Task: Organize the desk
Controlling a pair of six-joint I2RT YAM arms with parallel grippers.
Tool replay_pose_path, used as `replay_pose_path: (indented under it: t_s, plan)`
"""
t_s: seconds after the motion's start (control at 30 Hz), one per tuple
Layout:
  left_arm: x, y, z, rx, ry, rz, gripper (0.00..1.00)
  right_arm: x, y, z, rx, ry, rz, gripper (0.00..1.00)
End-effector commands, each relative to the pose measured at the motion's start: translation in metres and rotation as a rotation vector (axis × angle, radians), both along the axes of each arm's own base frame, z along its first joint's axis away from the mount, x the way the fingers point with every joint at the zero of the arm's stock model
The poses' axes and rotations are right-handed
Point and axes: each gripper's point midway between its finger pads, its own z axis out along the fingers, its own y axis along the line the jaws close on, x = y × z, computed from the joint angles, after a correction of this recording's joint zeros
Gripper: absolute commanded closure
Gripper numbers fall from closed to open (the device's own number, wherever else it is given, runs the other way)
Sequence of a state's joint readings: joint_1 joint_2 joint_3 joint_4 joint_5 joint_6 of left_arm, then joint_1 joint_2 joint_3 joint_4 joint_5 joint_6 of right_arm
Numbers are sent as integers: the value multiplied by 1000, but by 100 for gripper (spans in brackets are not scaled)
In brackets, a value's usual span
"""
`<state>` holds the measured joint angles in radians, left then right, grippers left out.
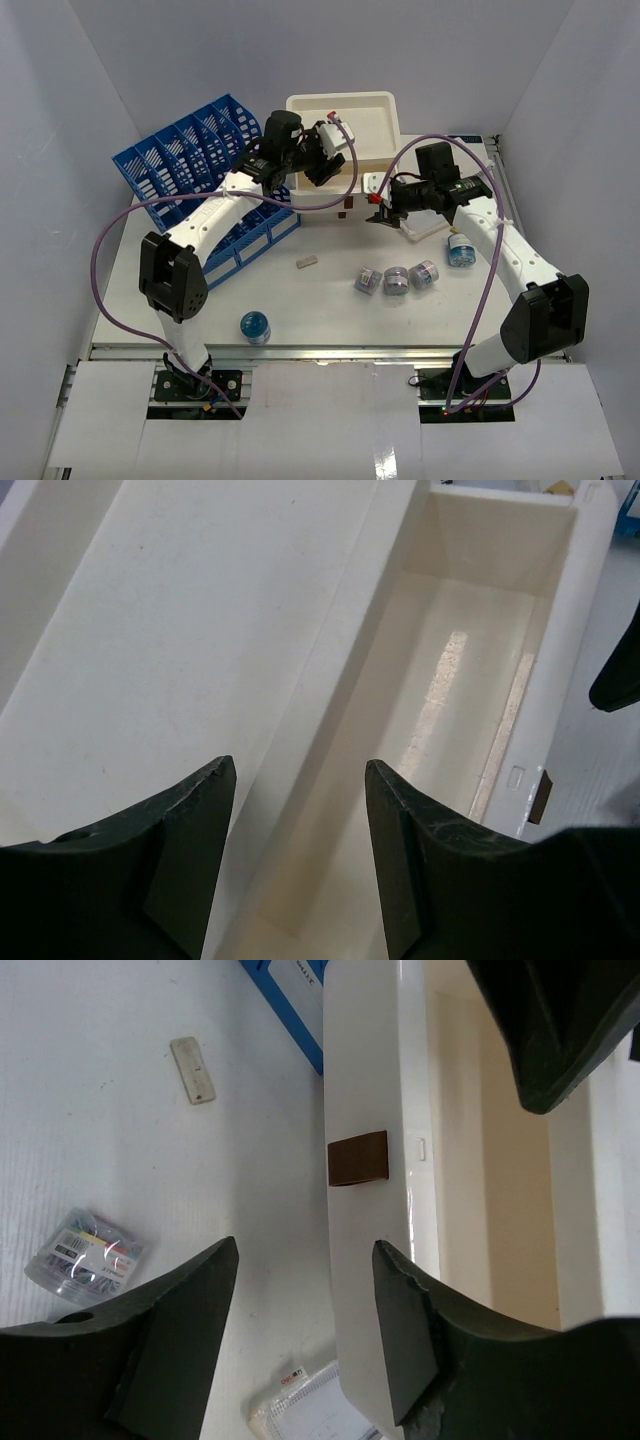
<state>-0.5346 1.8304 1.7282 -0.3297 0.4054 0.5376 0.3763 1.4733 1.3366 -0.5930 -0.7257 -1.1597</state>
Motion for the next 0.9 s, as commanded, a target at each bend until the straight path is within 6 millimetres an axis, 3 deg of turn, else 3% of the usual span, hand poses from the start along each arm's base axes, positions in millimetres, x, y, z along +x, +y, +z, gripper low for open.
replay_pose_path:
  t_s: [0.0, 0.37, 0.57, 0.67, 0.87]
  plan:
    - [10, -1, 10, 23, -69, -7, 36, -4, 8, 19, 30, -11, 37, 41]
    - [16, -10, 3, -1, -40, -12, 36, -5, 9, 19, 40, 6, 30, 48]
    - [20, -8, 5, -7, -46, -1, 36, -5, 12, 48, 90, -55, 29, 41]
    - [20, -7, 4, -10, -38, -1, 36, 3, 12, 64, 111, -101, 0, 39]
    - [21, -4, 3, -23, -27, 6, 36, 29, 12, 64, 111, -126, -81, 36]
